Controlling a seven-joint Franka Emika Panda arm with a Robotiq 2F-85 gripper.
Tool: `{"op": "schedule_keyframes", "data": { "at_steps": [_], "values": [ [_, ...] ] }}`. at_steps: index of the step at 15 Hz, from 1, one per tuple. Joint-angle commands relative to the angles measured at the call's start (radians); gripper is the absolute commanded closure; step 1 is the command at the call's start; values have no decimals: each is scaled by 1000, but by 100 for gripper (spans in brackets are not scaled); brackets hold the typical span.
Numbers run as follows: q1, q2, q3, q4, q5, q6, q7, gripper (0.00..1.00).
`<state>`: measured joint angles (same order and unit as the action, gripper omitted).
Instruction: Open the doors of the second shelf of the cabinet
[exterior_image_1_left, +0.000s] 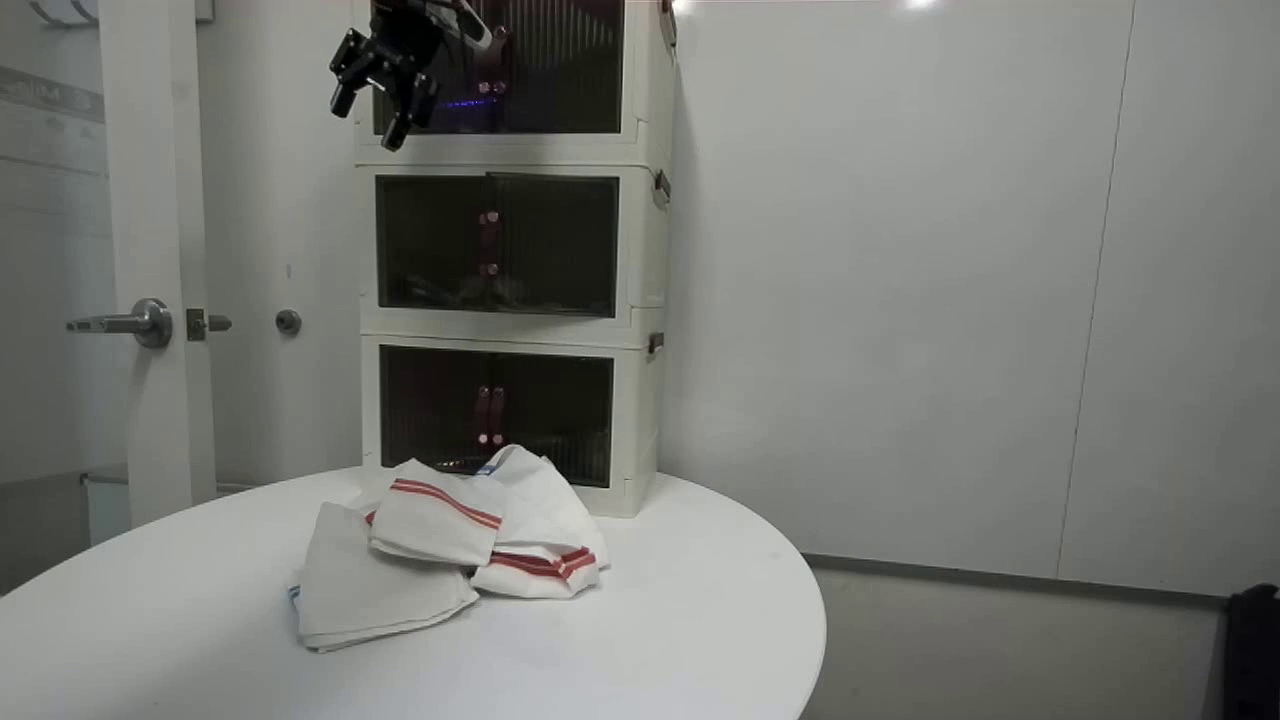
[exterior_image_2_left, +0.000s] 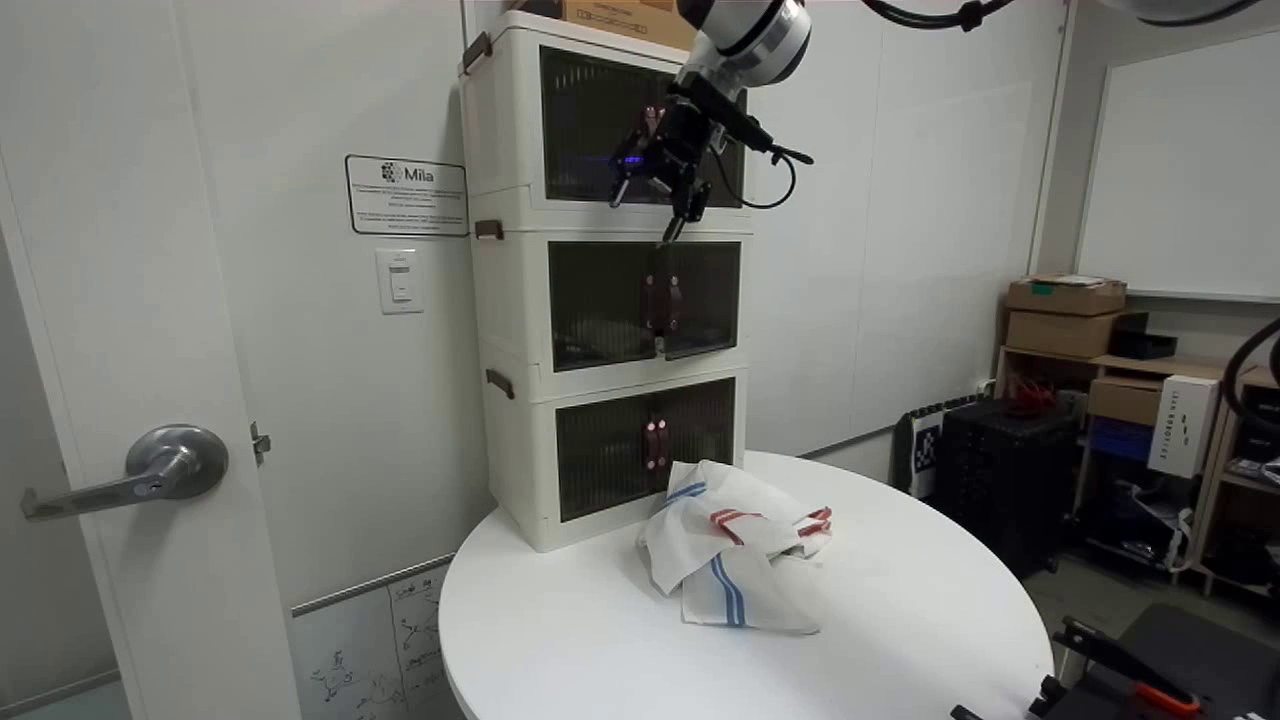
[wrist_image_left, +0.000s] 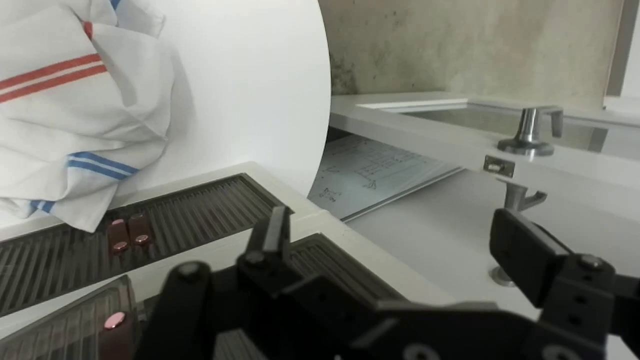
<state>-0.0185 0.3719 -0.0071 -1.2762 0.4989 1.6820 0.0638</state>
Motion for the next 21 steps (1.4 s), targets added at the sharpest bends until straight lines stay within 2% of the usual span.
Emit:
{"op": "schedule_keyframes", "data": {
  "at_steps": [1, 5, 9, 11, 16, 21],
  "values": [
    [45, 14, -21, 2, -39, 157, 163, 0],
    [96, 37, -53, -2, -169, 327, 319, 0],
    [117, 47, -75, 8, -370, 323, 505, 0],
    [122, 43, -84, 8, -435, 312, 574, 0],
    [126, 53, -113, 15, -500, 313, 699, 0],
    [95, 80, -106, 47, -519, 282, 780, 0]
  ]
}}
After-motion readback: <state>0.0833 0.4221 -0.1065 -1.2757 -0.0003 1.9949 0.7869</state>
